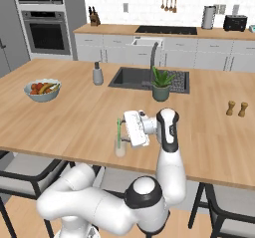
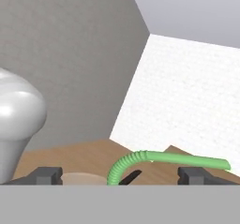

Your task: Take a straw from the drawer in front and place it inside the glass cup on the dining counter.

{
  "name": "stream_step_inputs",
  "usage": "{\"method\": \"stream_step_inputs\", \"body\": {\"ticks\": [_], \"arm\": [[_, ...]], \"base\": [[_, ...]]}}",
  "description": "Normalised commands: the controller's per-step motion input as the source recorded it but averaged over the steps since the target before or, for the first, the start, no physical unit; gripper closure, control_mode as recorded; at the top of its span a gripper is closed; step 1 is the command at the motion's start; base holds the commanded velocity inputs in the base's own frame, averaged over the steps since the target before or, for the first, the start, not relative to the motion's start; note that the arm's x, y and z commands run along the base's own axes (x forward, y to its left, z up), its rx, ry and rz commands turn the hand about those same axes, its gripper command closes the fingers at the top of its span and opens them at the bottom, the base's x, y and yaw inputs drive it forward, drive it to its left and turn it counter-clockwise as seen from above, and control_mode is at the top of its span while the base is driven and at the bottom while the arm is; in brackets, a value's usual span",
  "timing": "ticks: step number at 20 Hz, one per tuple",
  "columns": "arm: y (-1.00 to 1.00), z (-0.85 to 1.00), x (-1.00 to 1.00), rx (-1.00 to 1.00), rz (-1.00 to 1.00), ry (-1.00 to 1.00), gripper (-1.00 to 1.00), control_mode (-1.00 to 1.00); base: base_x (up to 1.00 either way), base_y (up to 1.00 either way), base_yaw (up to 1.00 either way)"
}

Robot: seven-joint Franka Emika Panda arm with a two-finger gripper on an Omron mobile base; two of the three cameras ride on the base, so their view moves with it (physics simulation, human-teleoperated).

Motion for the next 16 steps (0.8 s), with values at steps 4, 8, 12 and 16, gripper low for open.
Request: {"method": "stream_step_inputs", "body": {"ticks": [4, 8, 12, 16], "arm": [[0.00, 0.00, 0.12, 0.00, 0.00, 0.00, -1.00, -1.00], [0.00, 0.03, 0.14, 0.00, -0.01, 0.00, -1.00, -1.00], [0.02, 0.03, 0.17, 0.00, -0.02, 0.00, -1.00, -1.00], [0.03, 0.00, 0.02, 0.00, -0.03, -0.02, -1.00, -1.00]], "base": [[0.00, 0.00, 0.00], [0.00, 0.00, 0.00], [0.00, 0.00, 0.00], [0.00, 0.00, 0.00]]}}
